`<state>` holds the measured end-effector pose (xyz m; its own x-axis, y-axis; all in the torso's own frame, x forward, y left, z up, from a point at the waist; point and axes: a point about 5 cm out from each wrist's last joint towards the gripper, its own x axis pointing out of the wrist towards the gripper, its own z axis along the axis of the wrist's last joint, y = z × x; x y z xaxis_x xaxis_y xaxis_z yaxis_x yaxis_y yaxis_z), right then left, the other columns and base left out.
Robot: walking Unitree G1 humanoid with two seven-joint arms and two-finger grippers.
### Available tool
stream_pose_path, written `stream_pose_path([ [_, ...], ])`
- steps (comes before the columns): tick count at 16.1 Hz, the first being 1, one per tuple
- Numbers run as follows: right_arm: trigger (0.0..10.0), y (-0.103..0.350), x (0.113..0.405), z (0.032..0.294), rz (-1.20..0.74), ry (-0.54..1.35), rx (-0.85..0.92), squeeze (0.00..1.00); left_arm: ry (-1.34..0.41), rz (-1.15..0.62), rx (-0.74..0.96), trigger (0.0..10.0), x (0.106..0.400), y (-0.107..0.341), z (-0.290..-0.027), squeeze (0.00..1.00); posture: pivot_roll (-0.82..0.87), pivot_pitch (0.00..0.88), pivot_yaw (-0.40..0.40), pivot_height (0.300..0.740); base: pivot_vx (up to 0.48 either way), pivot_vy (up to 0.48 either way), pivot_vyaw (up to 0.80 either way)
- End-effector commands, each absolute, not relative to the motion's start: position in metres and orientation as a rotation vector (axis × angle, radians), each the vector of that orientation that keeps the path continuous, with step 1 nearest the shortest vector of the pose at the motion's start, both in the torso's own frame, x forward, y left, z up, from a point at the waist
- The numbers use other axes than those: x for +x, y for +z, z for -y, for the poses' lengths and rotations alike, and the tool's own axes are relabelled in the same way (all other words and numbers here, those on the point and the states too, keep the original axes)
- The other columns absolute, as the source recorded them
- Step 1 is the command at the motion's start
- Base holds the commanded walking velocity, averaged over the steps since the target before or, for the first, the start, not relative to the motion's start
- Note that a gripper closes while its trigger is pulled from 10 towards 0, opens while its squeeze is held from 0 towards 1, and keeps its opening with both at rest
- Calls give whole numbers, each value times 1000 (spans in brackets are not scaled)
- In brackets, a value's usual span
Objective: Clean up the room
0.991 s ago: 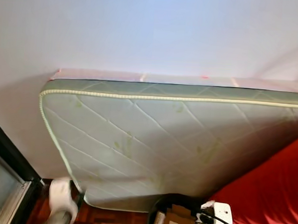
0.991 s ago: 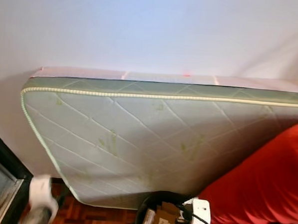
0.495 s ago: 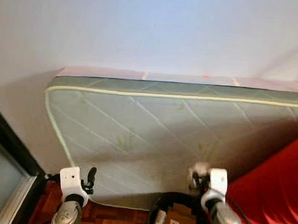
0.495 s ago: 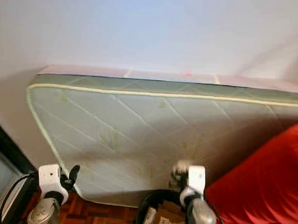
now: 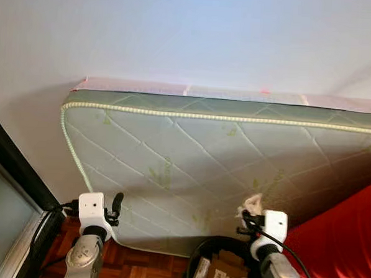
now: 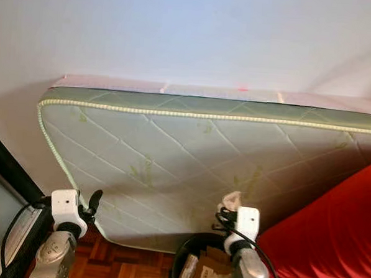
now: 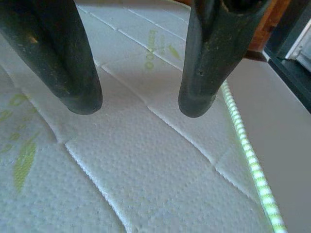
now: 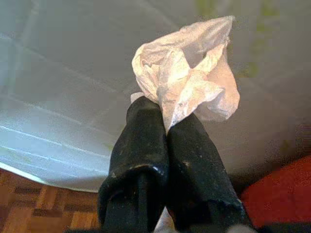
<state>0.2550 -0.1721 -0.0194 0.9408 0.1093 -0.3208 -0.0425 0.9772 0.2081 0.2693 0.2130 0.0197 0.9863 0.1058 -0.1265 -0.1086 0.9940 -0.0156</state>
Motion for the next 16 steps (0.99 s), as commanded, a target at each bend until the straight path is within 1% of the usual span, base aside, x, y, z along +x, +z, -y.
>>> stream_pose_path([
  [1, 10000, -18, 255, 178, -328, 56, 198, 0, 104, -124, -13, 10000, 270, 22, -216, 0, 54, 60, -8, 740, 0, 0, 0],
  [2, 10000, -17, 256, 179, -325, 58, 190, 0, 107, -120, -15, 10000, 271, 23, -216, 0, 40, 72, -12, 740, 0, 0, 0],
  [4, 10000, -13, 261, 180, -304, 60, 186, 0, 105, -111, -18, 10000, 275, 26, -217, 0, 39, 63, -21, 740, 0, 0, 0],
  [9, 10000, -8, 265, 181, -275, 31, 188, 0, 106, -66, -23, 10000, 281, 37, -219, 0, 41, 86, -9, 740, 0, 0, 0],
  [10, 10000, -7, 265, 183, -279, 17, 175, 0, 96, -59, -18, 10000, 282, 39, -218, 0, 43, 99, -9, 735, 0, 0, 0],
  [11, 10000, -8, 264, 186, -283, 3, 184, 0, 90, -56, -19, 10000, 284, 41, -217, 0, 40, 124, -11, 720, 0, 0, 0],
  [13, 10000, -11, 260, 193, -297, -3, 182, 0, 95, -54, -20, 10000, 285, 42, -218, 0, 49, 135, -17, 700, 0, 0, 0],
  [16, 10000, -17, 254, 197, -329, 10, 175, 0, 121, -40, -21, 10000, 280, 44, -223, 0, 68, 154, -35, 700, 0, 0, 0],
])
